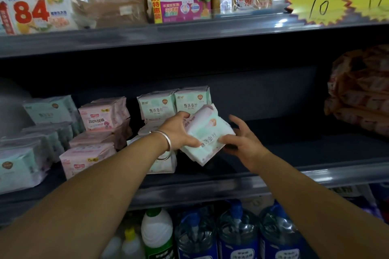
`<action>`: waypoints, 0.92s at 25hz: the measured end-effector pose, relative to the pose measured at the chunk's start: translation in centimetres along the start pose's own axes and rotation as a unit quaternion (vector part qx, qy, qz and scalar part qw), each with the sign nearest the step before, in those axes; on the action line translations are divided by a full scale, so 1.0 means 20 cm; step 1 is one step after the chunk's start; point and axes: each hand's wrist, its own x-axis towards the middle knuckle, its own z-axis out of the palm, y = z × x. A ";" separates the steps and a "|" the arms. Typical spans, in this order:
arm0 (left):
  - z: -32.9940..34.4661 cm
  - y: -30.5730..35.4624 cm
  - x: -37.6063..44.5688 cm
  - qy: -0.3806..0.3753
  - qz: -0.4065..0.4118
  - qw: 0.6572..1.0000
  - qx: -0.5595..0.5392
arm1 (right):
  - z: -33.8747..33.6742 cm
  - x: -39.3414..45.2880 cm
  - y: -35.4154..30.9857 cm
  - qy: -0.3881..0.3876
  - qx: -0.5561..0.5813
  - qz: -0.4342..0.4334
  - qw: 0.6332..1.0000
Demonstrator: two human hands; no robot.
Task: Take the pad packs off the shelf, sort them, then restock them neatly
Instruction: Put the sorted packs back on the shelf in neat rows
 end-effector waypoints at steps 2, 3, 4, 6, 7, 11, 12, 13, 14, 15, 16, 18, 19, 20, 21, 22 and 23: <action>0.01 0.00 0.02 -0.015 0.012 0.999 0.043 | -0.01 0.00 0.00 -0.019 -0.083 0.002 0.996; 0.02 0.00 0.03 -0.022 0.015 0.998 0.058 | -0.01 0.00 0.01 -0.021 -0.118 0.008 0.993; 0.03 0.00 0.04 -0.031 0.016 0.996 0.076 | -0.02 0.01 0.03 -0.017 -0.149 0.015 0.989; 0.06 -0.01 0.07 -0.046 0.014 0.991 0.127 | -0.03 0.02 0.07 -0.005 -0.223 0.027 0.975; 0.08 -0.02 0.08 -0.047 0.015 0.985 0.165 | -0.04 0.03 0.09 0.003 -0.277 0.034 0.960; 0.15 -0.09 0.10 -0.019 0.050 0.957 0.286 | -0.04 0.08 0.16 0.037 -0.499 0.057 0.864; 0.15 -0.11 0.10 -0.014 0.057 0.953 0.298 | -0.03 0.09 0.17 0.038 -0.508 0.054 0.859; 0.16 -0.12 0.09 -0.011 0.060 0.950 0.305 | -0.02 0.09 0.17 0.034 -0.515 0.052 0.855; 0.16 -0.12 0.08 -0.004 0.066 0.949 0.308 | -0.01 0.08 0.16 0.031 -0.521 0.047 0.852; 0.16 -0.13 0.06 0.009 0.080 0.948 0.308 | 0.00 0.07 0.15 0.032 -0.528 0.037 0.848; 0.17 -0.13 0.04 0.024 0.102 0.946 0.307 | 0.00 0.05 0.14 0.036 -0.543 0.020 0.839; 0.18 -0.11 -0.02 0.055 0.157 0.937 0.306 | 0.00 -0.01 0.10 0.046 -0.616 -0.029 0.786; 0.20 -0.10 -0.05 0.069 0.184 0.930 0.310 | -0.01 -0.04 0.08 0.052 -0.652 -0.053 0.754; 0.22 -0.09 -0.09 0.076 0.205 0.923 0.316 | -0.02 -0.08 0.07 0.056 -0.680 -0.073 0.728; 0.26 -0.07 -0.14 0.076 0.218 0.919 0.320 | -0.03 -0.13 0.06 0.054 -0.701 -0.082 0.706; 0.29 -0.05 -0.19 0.074 0.224 0.917 0.320 | -0.05 -0.19 0.05 0.049 -0.717 -0.089 0.690; 0.33 -0.03 -0.25 0.070 0.228 0.918 0.317 | -0.07 -0.26 0.05 0.045 -0.727 -0.097 0.678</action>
